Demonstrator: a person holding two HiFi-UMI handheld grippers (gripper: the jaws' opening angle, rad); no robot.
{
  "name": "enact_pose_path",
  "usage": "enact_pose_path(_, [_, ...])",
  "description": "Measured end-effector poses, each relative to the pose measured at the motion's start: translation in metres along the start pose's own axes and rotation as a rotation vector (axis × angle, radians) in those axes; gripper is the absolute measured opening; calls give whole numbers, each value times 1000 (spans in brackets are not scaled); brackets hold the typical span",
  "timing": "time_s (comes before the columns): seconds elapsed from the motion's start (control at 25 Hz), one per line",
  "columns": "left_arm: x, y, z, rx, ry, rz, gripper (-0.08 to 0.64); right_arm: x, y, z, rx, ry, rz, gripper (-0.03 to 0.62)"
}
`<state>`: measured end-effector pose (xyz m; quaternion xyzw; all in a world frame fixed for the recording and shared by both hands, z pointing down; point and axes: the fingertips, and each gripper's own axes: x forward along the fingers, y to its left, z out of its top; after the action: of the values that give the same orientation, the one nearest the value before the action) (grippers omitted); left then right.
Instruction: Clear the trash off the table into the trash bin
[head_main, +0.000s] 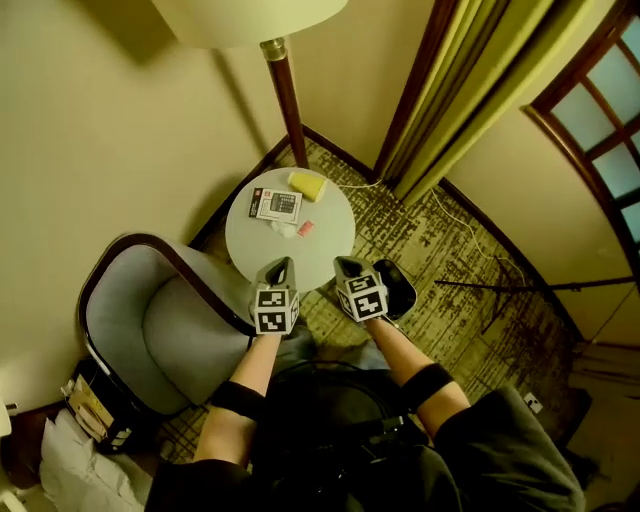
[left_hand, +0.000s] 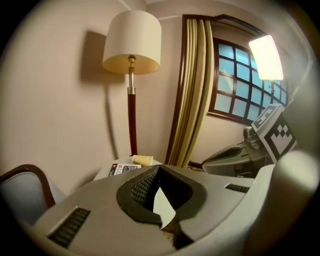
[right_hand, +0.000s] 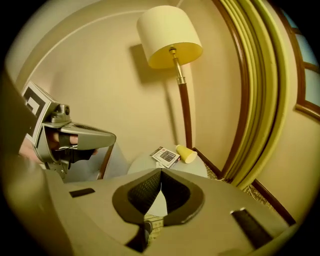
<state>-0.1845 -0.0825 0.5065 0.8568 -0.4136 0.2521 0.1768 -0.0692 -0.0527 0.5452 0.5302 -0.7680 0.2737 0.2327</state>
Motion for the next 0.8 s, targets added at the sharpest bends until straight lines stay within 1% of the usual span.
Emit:
enact_pose_path(0.16, [-17, 24, -8, -56, 6, 34, 0, 19, 38, 6, -57, 17, 71, 1])
enact_pose_path(0.24, [-22, 28, -9, -66, 6, 33, 0, 26, 48, 6, -76, 29, 89, 1])
enact_pose_path(0.32, [-25, 33, -14, -60, 17, 37, 0, 32, 55, 5, -85, 40, 100, 1])
enact_pose_path(0.4, [-25, 39, -19, -61, 25, 43, 0, 36, 58, 4, -89, 49, 105, 1])
enact_pose_path(0.52, [-23, 45, -25, -83, 27, 48, 0, 42, 60, 2, -94, 59, 111, 1])
enact_pose_path(0.8, [-12, 45, -31, -100, 50, 37, 1, 44, 56, 2, -77, 76, 103, 1])
